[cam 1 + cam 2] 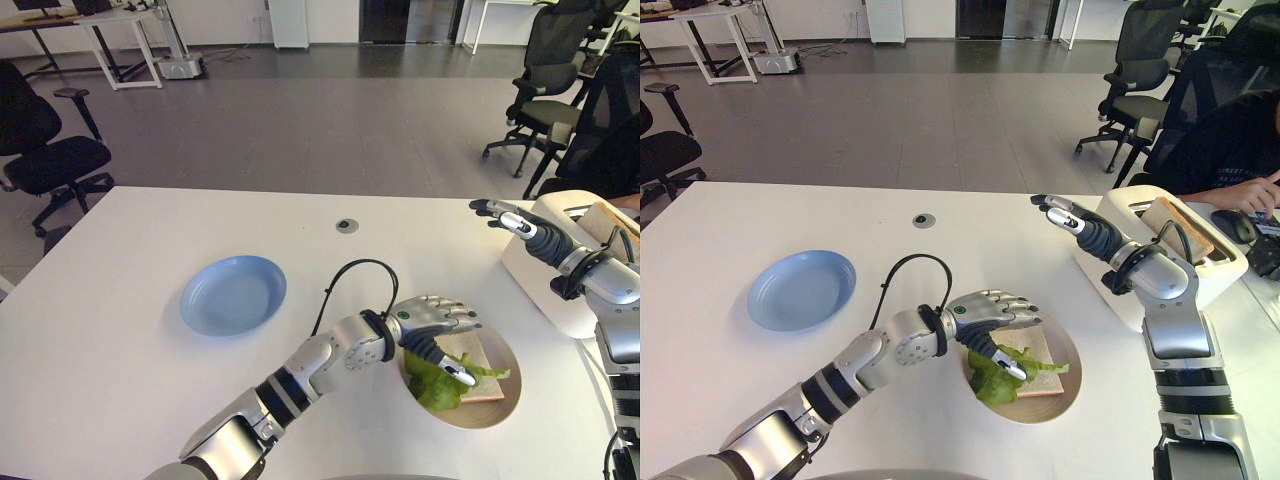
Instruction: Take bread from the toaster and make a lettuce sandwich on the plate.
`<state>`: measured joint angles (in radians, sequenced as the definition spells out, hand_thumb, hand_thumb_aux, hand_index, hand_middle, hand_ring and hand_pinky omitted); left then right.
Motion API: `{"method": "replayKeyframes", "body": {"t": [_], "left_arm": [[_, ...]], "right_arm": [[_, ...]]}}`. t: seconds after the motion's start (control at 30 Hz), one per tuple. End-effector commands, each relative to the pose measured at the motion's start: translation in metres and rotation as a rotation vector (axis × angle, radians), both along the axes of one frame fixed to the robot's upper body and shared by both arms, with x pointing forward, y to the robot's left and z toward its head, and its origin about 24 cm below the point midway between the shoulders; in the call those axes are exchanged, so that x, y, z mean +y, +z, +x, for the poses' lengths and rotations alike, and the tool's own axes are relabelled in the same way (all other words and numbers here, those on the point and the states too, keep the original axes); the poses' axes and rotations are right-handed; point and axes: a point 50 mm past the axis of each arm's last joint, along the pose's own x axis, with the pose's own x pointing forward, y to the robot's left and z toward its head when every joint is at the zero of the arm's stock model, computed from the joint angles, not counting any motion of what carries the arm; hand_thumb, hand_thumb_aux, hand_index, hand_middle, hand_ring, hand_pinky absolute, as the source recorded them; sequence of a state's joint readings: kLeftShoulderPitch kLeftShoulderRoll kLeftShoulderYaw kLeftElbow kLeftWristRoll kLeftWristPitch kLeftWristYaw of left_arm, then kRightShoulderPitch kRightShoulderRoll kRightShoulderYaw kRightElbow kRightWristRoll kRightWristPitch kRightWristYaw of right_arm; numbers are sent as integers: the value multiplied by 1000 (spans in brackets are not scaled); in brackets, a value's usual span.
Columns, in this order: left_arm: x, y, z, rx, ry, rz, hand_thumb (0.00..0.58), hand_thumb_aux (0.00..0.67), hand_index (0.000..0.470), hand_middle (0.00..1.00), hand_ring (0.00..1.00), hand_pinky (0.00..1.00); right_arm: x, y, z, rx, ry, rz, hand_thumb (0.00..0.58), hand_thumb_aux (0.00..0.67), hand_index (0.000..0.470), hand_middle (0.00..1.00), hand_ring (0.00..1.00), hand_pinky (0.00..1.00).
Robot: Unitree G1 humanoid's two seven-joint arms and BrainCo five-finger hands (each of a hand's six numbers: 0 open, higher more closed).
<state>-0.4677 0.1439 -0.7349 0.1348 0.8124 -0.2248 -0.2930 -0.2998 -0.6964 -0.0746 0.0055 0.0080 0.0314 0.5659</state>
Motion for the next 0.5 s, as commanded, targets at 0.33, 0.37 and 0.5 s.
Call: {"method": "replayKeyframes", "body": {"t": [0.33, 0.37, 0.5], "left_arm": [[24, 6, 22, -46, 105, -31, 0, 0, 0, 0, 0, 0], [30, 14, 28, -57, 137, -89, 0, 0, 0, 0, 0, 0], [58, 46, 50, -35, 264, -378, 0, 0, 0, 0, 0, 0]], "right_arm": [[-4, 3, 4, -38, -42, 6, 0, 0, 0, 0, 0, 0], [-6, 7, 5, -63, -62, 11, 0, 0, 0, 0, 0, 0], [-19, 33, 10, -252, -188, -15, 0, 0, 0, 0, 0, 0]]}}
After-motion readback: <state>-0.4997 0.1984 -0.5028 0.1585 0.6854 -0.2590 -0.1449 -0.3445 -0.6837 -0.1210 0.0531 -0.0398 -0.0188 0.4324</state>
